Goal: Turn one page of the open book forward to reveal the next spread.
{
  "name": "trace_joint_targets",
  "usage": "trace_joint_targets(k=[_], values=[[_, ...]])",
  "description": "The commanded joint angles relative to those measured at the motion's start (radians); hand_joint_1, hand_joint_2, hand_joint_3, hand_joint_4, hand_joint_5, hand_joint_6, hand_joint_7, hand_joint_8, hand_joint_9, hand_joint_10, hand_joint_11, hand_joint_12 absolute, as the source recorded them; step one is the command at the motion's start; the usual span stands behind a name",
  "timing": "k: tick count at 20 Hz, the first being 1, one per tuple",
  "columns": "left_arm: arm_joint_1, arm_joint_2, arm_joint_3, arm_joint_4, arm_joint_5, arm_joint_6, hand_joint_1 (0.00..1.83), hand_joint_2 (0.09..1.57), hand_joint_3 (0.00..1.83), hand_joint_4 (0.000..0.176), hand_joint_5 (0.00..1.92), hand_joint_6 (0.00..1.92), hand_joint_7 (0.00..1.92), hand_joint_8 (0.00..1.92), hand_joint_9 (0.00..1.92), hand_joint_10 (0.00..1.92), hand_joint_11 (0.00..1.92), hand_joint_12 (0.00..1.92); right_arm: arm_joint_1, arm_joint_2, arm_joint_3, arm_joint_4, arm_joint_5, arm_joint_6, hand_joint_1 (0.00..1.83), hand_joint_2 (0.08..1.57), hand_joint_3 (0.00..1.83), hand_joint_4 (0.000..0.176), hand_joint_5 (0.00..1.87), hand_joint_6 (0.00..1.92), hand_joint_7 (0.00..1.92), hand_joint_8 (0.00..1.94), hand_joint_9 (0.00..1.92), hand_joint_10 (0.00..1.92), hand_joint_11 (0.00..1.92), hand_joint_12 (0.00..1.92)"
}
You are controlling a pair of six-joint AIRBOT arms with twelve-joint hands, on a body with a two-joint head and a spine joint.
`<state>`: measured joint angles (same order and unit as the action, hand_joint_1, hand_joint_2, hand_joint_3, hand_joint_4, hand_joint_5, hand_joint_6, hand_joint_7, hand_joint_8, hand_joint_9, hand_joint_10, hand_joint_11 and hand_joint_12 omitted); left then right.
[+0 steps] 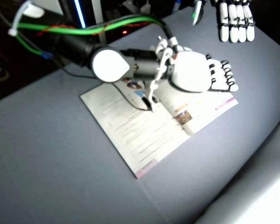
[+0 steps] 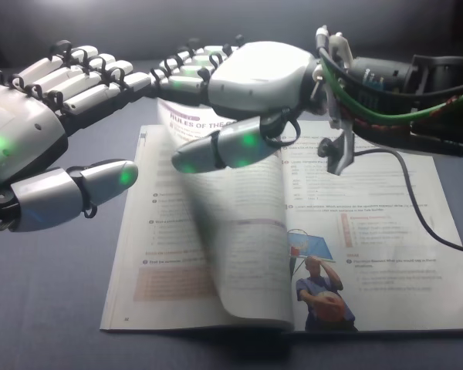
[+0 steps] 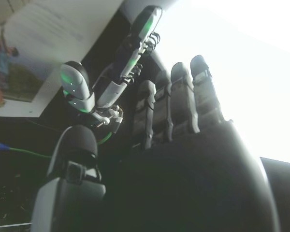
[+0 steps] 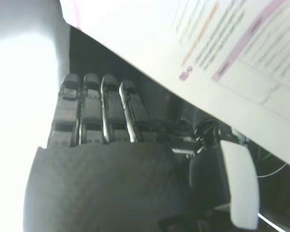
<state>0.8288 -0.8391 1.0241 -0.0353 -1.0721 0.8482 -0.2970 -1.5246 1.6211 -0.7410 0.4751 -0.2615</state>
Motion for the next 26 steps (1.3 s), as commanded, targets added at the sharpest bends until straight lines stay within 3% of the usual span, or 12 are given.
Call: trace_joint_targets(k=[1,2,6,12,13,15,16,17,18,19,22,26], values=[[-0.014,0.001,0.001,-0.010,-0.135,-0.001,0.00,1.41,0.00,0.000,0.20,0.00,0.19,0.00,0.14,0.00,0.00,0.27,0.017,0.001,0.003,0.040,0.090,0.005,0.00,1.13,0.00,0.078,0.00,0.00,0.01,0.01,0.00,0.00,0.00,0.06],[-0.015,0.002,0.000,-0.010,-0.140,-0.001,0.00,1.41,0.00,0.000,0.19,0.00,0.18,0.00,0.14,0.00,0.00,0.27,0.020,0.000,0.004,0.040,0.090,0.005,0.00,1.14,0.00,0.039,0.00,0.00,0.02,0.01,0.01,0.01,0.00,0.05],[-0.016,0.003,-0.002,-0.010,-0.148,-0.001,0.00,1.41,0.00,0.000,0.17,0.00,0.17,0.00,0.11,0.00,0.00,0.16,0.039,0.008,0.008,0.057,0.107,0.005,0.00,1.19,0.01,0.000,0.00,0.00,0.00,0.00,0.00,0.00,0.00,0.00],[-0.013,0.019,-0.019,-0.010,-0.131,-0.001,0.00,1.38,0.00,0.000,0.20,0.00,0.17,0.00,0.11,0.00,0.03,0.12,0.039,0.124,-0.007,0.130,0.125,0.005,0.00,1.00,0.00,0.000,0.00,0.00,0.00,0.00,0.00,0.00,0.00,0.00],[-0.011,0.024,-0.023,-0.010,-0.129,-0.001,0.00,1.40,0.00,0.000,0.19,0.00,0.16,0.00,0.10,0.00,0.03,0.12,0.037,0.158,-0.019,0.143,0.136,0.005,0.00,1.01,0.00,0.019,0.00,0.00,0.00,0.00,0.00,0.00,0.00,0.00],[-0.001,0.035,-0.030,-0.026,-0.135,-0.001,0.00,1.40,0.00,0.000,0.17,0.00,0.14,0.00,0.09,0.00,0.01,0.12,0.009,0.218,-0.043,0.193,0.187,0.005,0.00,1.06,0.00,0.019,0.01,0.01,0.00,0.00,0.00,0.00,0.00,0.00],[0.012,0.042,-0.033,-0.043,-0.145,0.000,0.00,1.40,0.00,0.000,0.17,0.00,0.14,0.00,0.08,0.00,0.00,0.09,-0.009,0.244,-0.056,0.227,0.213,0.005,0.00,1.09,0.00,0.000,0.01,0.00,0.00,0.00,0.00,0.00,0.00,0.00],[0.028,0.052,-0.037,-0.070,-0.163,0.004,0.00,1.40,0.00,0.000,0.17,0.00,0.15,0.00,0.08,0.01,0.00,0.08,-0.025,0.280,-0.073,0.249,0.244,0.005,0.00,1.06,0.00,0.026,0.00,0.00,0.00,0.00,0.00,0.00,0.00,0.00],[0.041,0.060,-0.041,-0.087,-0.176,0.006,0.00,1.38,0.00,0.001,0.17,0.00,0.17,0.01,0.10,0.01,0.01,0.09,-0.036,0.301,-0.088,0.261,0.266,0.005,0.00,1.07,0.00,0.079,0.01,0.00,0.00,0.00,0.00,0.00,0.00,0.00],[0.064,0.076,-0.049,-0.115,-0.205,0.007,0.00,1.37,0.00,0.006,0.17,0.00,0.17,0.01,0.11,0.01,0.00,0.09,-0.053,0.336,-0.110,0.279,0.298,0.005,0.00,1.06,0.00,0.084,0.00,0.00,0.00,0.00,0.00,0.00,0.00,0.00],[0.126,0.103,-0.068,-0.175,-0.292,0.006,0.00,1.37,0.00,0.000,0.20,0.01,0.18,0.01,0.13,0.02,0.08,0.06,-0.117,0.429,-0.166,0.357,0.392,0.001,0.00,1.12,0.02,0.000,0.01,0.00,0.00,0.00,0.00,0.00,0.00,0.00],[0.192,0.106,-0.071,-0.231,-0.388,-0.042,0.00,1.40,0.01,0.000,0.18,0.00,0.19,0.01,0.09,0.00,0.00,0.03,-0.268,0.514,-0.252,0.545,0.581,-0.034,0.00,1.19,0.01,0.000,0.01,0.00,0.00,0.00,0.00,0.00,0.01,0.00]])
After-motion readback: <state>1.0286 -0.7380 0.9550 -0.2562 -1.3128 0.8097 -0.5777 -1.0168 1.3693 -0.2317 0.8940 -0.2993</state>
